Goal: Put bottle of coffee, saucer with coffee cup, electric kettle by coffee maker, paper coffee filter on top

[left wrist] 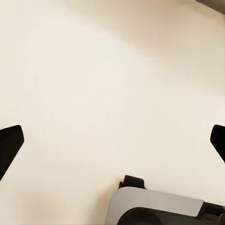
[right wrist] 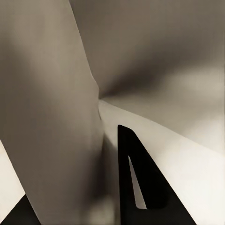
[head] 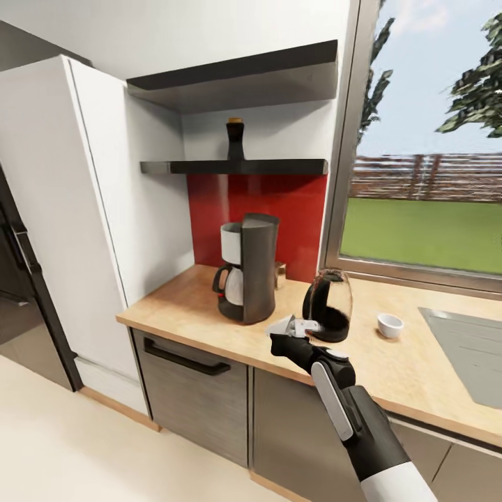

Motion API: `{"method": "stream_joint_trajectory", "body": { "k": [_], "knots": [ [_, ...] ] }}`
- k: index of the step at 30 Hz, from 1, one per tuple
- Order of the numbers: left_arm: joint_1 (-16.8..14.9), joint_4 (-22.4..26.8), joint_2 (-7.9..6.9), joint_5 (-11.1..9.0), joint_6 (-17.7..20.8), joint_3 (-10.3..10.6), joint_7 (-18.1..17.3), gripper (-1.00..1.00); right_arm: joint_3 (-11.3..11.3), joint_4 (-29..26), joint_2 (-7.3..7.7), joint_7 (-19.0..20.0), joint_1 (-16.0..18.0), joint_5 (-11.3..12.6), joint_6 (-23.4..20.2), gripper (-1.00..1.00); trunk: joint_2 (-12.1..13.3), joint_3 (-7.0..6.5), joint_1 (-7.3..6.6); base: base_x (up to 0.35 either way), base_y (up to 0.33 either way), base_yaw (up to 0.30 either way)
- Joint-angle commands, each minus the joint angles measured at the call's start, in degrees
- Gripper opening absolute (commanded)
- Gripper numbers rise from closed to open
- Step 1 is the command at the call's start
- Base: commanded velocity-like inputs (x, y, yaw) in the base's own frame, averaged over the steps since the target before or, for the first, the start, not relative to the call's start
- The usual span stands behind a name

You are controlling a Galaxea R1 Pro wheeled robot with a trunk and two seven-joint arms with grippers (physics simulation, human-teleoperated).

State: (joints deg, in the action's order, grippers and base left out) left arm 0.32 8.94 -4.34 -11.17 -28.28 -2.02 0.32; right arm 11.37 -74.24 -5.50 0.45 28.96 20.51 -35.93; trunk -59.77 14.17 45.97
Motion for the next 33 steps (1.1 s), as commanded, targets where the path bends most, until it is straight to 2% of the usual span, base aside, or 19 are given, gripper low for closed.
{"method": "stream_joint_trajectory", "body": {
  "k": [1, 10, 17, 33],
  "knots": [
    [0.03, 0.11, 0.02, 0.1, -0.02, -0.18, 0.03, 1.0, -0.03, -0.05, -0.03, -0.02, 0.05, 0.06, -0.28, -1.0, -0.05, 0.06, 0.02, 0.066, 0.323, -0.021],
    [0.03, 0.11, 0.03, 0.1, -0.02, -0.18, 0.02, 1.0, -0.03, -0.03, -0.03, -0.02, 0.05, 0.04, -0.28, -1.0, -0.05, 0.06, 0.02, 0.01, 0.304, -0.003],
    [0.03, 0.11, 0.03, 0.1, -0.02, -0.15, 0.02, 1.0, -0.03, -0.03, -0.03, -0.02, 0.05, 0.02, -0.28, -1.0, -0.05, 0.06, 0.02, 0.0, 0.032, 0.0],
    [0.03, 0.11, 0.03, 0.1, -0.02, -0.16, 0.01, 1.0, -0.03, 0.07, -0.03, -0.03, 0.05, 0.03, -0.27, -1.0, 6.37, -2.81, -3.49, 0.0, 0.0, 0.0]
  ]
}}
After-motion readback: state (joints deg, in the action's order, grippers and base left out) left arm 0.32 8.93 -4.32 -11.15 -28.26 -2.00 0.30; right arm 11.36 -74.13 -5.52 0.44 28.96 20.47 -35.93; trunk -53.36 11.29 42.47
